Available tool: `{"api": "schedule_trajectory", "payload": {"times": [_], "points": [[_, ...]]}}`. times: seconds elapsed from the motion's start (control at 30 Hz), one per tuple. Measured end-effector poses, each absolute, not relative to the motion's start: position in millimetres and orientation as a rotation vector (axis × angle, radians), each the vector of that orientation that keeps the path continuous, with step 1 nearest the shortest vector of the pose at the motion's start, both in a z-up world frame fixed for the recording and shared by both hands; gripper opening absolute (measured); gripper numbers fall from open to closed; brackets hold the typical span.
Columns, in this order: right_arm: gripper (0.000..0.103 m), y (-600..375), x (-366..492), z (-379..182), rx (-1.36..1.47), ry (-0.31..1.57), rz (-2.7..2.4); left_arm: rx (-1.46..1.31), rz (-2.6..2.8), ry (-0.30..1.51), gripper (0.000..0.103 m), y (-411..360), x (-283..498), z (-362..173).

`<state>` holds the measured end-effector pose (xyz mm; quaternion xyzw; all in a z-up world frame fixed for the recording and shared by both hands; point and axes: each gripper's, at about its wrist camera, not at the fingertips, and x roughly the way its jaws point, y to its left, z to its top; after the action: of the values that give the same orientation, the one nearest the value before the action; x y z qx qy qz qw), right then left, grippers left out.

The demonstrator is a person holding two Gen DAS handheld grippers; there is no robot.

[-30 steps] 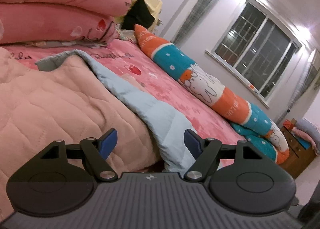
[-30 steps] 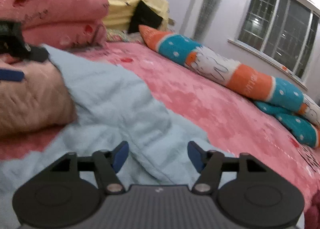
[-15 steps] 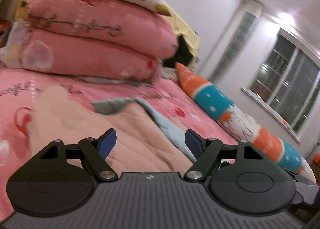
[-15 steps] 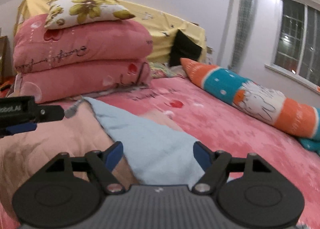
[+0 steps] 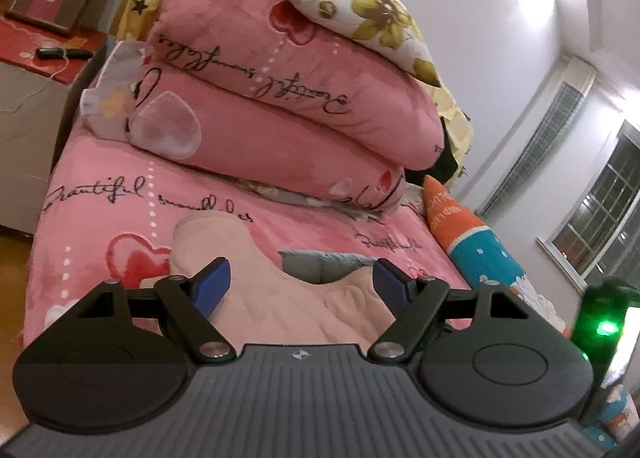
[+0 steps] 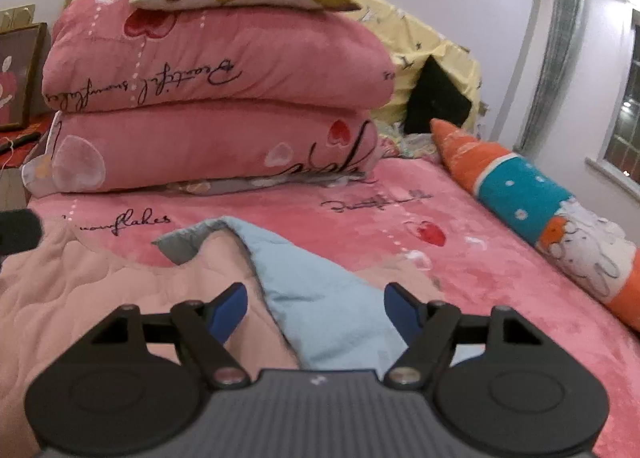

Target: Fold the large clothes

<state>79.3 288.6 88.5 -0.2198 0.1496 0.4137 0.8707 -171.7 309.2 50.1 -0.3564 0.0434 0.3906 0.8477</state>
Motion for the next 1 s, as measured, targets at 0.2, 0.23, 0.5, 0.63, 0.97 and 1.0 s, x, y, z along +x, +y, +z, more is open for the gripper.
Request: {"api": "schedule_trajectory", "payload": {"times": [0.2,0.23,0.5,0.63,0.97,1.0], "points": [[0.069,316,91,85,-0.485,0.335,0.857,-0.774,0.833,0.095,0.096,313,-170,46],[0.068,319,92,84,-0.493,0.337,0.852,-0.776,0.833,0.095,0.096,311,-168,47],[0.009,330,101,75,-0.493,0.380,0.832,-0.772,0.830,0.098,0.096,310,-167,45],[0.001,315,102,89,-0.392,0.362,0.810,-0.769,0.824,0.100,0.096,311,-166,45],[0.000,145,103,173,0.037,0.232,0.603,-0.712,0.764,0.095,0.096,303,-159,50],[0.000,117,101,176,0.088,0.226,0.570,-0.699,0.753,0.092,0.096,300,-158,51]]}}
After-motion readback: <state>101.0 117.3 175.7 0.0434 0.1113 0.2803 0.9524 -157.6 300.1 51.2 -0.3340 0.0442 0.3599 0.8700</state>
